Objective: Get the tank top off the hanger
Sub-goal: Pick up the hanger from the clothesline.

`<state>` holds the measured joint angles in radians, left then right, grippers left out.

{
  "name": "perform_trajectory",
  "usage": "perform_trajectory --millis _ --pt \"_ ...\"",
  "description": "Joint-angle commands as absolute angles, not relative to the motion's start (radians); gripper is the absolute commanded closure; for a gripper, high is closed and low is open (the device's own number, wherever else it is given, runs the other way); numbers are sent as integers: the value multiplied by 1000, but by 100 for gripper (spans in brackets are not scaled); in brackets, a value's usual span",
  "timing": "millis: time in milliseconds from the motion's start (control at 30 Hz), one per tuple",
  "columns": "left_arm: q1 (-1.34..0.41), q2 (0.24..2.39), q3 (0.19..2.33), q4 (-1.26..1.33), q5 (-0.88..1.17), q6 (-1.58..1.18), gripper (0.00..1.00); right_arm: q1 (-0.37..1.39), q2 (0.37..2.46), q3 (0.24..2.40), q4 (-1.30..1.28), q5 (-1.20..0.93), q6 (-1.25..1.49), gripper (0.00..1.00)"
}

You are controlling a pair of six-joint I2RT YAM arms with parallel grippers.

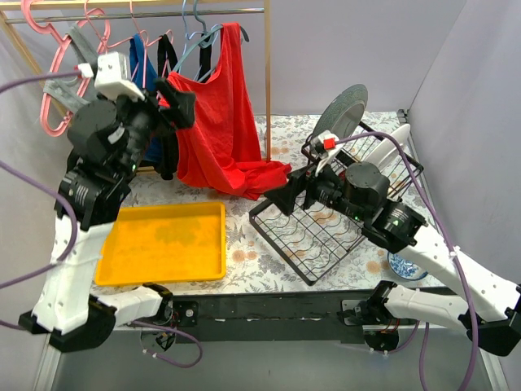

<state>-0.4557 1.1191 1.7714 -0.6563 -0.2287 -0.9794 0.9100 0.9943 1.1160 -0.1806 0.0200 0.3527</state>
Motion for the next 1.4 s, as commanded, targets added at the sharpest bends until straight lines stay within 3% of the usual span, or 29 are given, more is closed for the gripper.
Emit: perform_trajectory --millis 0,100,267,500,667,867,1033,1233,1367 --pt "-460 1236 1917 -654 -319 -890 8 913 919 1045 21 -145 308 1" --pt "-457 1339 2023 -667 -270 -853 10 913 907 1032 54 -227 285 2" --pt "-426 1525 2285 -810 -209 -862 20 913 908 1023 71 -346 241 1" --pt "-397 1505 2210 -762 -152 -858 26 913 884 1012 71 -331 226 1" --pt "-396 1514 2212 -767 -229 -821 22 913 874 1012 67 -310 206 2" --pt "-396 1456 2166 -640 -167 -764 19 913 882 1015 66 -311 203 1" --pt "-397 1503 2192 -675 -316 -703 17 913 887 1016 74 -311 202 2" --pt "-396 1552 2197 -726 -305 -715 22 914 881 1014 69 -311 213 2" --pt "-394 1557 2221 -742 -275 -721 33 913 867 999 75 -308 221 2"
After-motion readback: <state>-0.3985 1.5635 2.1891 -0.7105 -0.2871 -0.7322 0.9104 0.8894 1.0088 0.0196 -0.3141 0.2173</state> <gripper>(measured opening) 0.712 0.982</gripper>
